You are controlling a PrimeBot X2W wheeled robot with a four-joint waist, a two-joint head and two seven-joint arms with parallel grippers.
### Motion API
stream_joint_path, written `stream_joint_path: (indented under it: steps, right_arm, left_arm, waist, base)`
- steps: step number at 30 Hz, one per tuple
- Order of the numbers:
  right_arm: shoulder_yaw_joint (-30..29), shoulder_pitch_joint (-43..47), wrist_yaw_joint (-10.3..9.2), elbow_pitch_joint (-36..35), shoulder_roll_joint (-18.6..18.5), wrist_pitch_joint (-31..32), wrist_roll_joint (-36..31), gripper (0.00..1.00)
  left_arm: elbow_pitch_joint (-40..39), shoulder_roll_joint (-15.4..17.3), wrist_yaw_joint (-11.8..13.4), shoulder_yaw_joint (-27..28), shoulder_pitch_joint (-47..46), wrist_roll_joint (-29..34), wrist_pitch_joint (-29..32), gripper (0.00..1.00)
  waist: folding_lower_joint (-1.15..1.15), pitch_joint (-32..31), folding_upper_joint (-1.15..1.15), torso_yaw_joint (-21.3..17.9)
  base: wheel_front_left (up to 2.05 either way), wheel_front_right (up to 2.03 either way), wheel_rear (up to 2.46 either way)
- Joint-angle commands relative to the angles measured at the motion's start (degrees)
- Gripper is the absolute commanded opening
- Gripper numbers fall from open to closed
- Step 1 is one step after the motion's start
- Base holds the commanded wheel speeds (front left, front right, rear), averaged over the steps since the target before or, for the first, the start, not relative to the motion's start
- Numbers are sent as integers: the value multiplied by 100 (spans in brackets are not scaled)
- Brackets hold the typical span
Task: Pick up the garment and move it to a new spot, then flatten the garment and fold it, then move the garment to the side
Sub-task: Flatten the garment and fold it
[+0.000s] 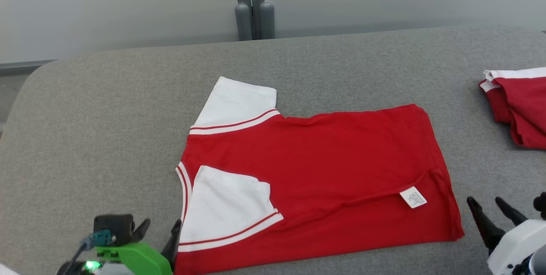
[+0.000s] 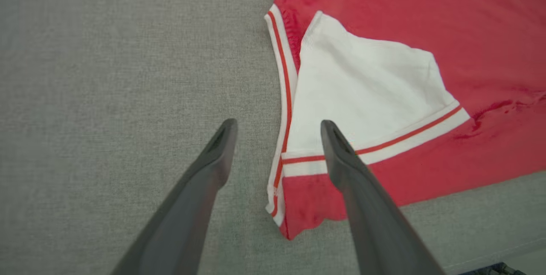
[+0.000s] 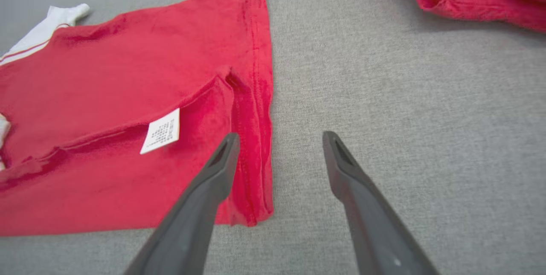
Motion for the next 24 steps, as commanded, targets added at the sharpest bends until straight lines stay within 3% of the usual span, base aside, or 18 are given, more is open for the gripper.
stream_joint_path:
  steps: [1,6,10,18,24]
  right_arm:
    - [-106,-62,-1,-105,24,-86,38,100]
    - [-310,-583,0,-216,71,-225,-67,100]
    - [-225,-1323,0,44,81,-307,-60,100]
    - [202,-2879,0,1050,148,-326,-93,100]
    - [856,-3771,0,1842,140,-271,221,100]
  left_arm:
    - [-27,101,-73,3,-262,127,6,100]
    - [43,266,-525,-111,-1190,276,327,100]
    - [383,214,-966,-171,-2185,226,762,100]
    - [1511,-194,-1780,-407,-4164,122,1656,100]
    - [2367,-613,-2120,-628,-5256,49,2127,100]
  waist:
    - [0,18,0,-19]
    - [0,283,0,-83]
    - [0,639,0,-123]
    - [0,1415,0,-290]
    - [0,1890,0,-419]
  base:
    - [0,0,0]
    - [0,0,0]
    - [0,0,0]
    - [0,0,0]
    - [0,0,0]
